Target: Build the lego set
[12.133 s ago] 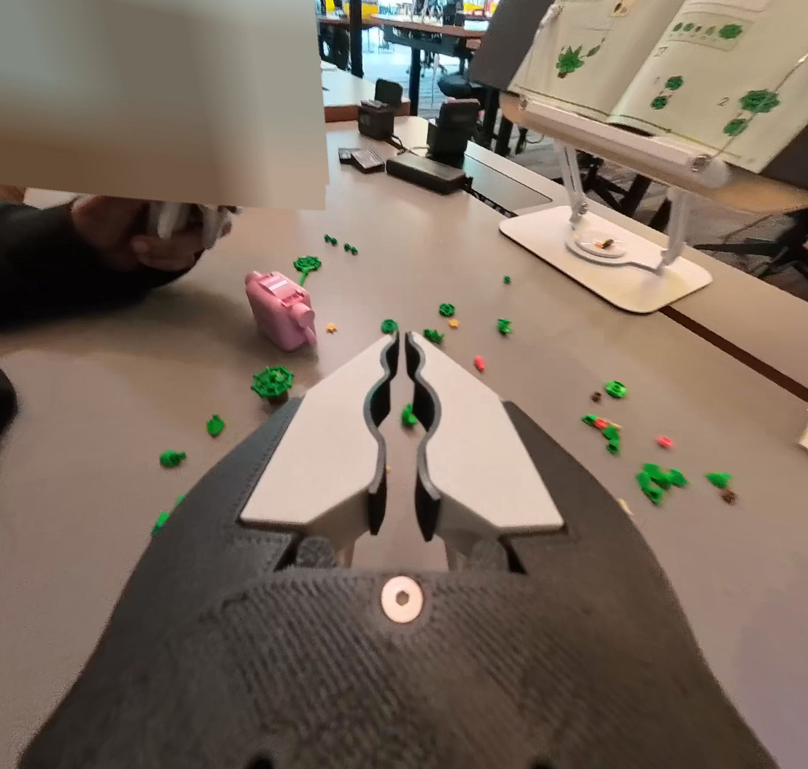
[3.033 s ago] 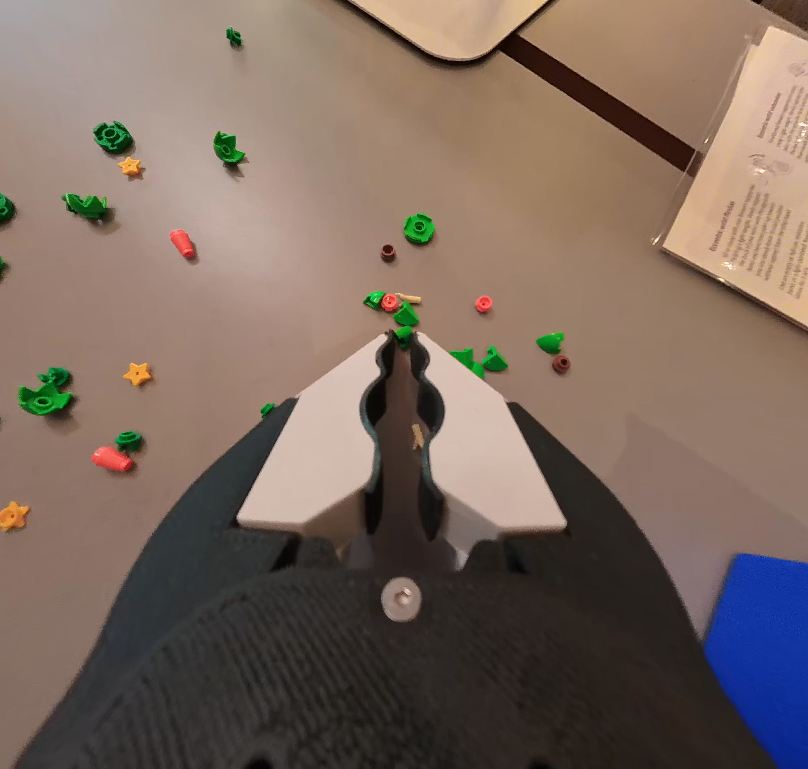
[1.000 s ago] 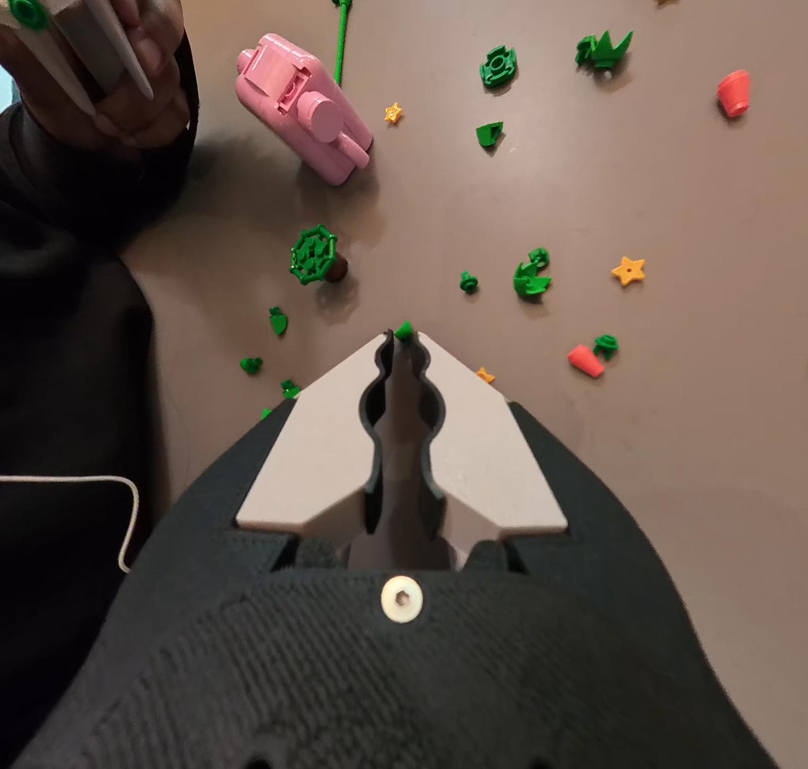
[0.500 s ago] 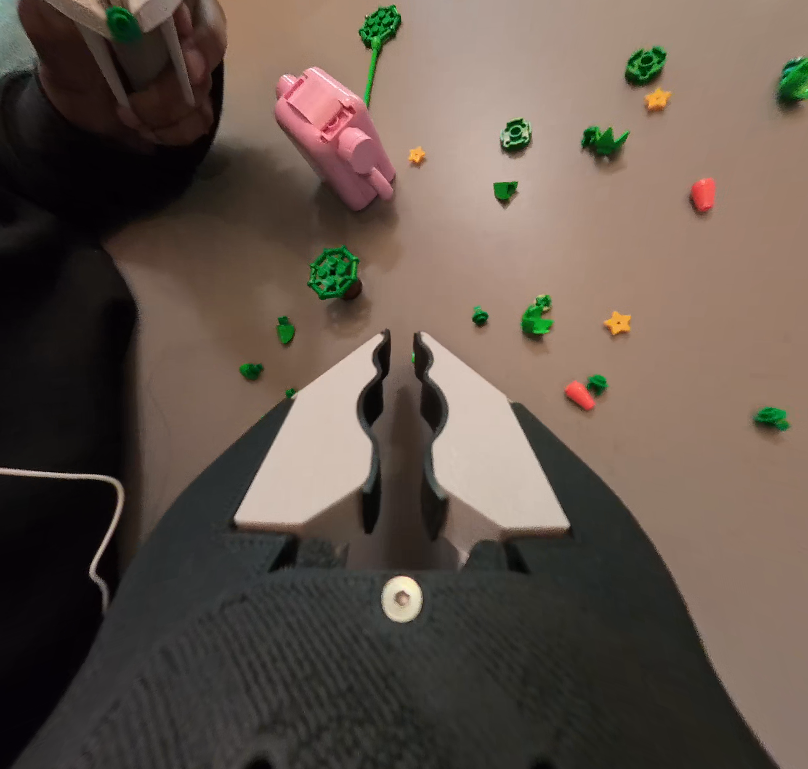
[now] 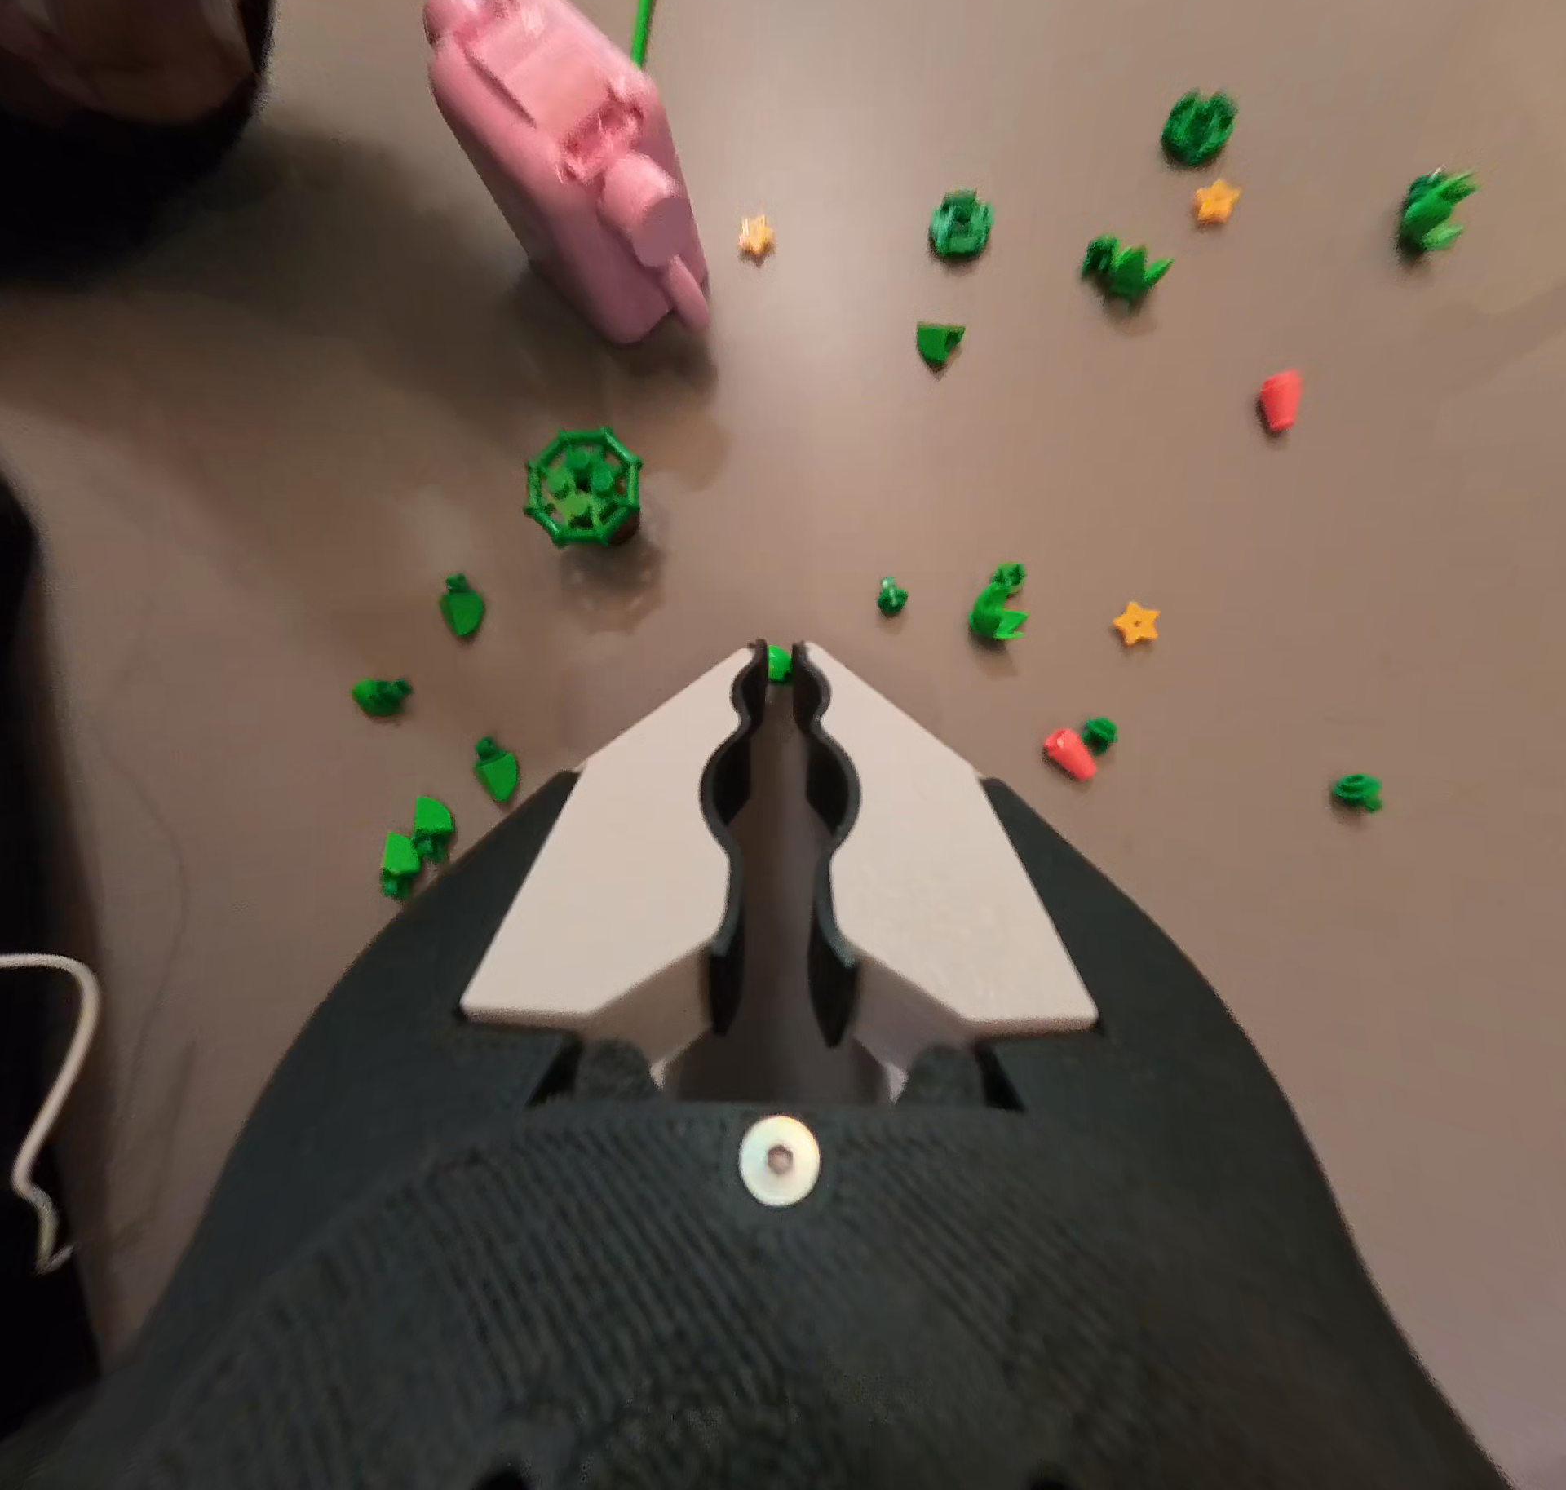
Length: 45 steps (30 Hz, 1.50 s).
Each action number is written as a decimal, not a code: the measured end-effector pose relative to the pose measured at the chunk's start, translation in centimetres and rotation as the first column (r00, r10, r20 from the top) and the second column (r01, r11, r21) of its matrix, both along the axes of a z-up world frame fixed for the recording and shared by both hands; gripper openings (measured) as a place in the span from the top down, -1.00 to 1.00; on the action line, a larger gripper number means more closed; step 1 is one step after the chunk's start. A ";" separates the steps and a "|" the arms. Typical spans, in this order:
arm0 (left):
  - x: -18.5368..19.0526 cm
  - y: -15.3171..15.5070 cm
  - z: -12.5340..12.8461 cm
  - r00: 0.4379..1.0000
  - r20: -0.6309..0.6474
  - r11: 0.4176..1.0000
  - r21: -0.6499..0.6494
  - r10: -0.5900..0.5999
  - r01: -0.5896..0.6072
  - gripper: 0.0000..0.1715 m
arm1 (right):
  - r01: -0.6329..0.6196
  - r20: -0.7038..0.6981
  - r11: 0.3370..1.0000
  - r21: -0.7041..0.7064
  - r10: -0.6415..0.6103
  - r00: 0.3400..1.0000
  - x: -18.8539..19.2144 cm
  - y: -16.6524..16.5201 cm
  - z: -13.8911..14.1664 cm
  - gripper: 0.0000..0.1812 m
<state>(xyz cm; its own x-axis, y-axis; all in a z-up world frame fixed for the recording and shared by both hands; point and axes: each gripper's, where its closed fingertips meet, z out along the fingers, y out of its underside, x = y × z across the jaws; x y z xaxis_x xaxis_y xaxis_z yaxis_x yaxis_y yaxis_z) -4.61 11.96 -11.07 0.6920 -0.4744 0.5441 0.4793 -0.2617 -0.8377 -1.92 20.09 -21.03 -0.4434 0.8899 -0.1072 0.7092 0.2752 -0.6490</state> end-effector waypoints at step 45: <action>0.1 0.7 -2.5 1.000 0.029 0.986 -0.164 0.012 -0.007 1.00 | -0.168 -0.523 0.985 0.050 0.169 0.835 -3.4 -8.2 6.9 0.96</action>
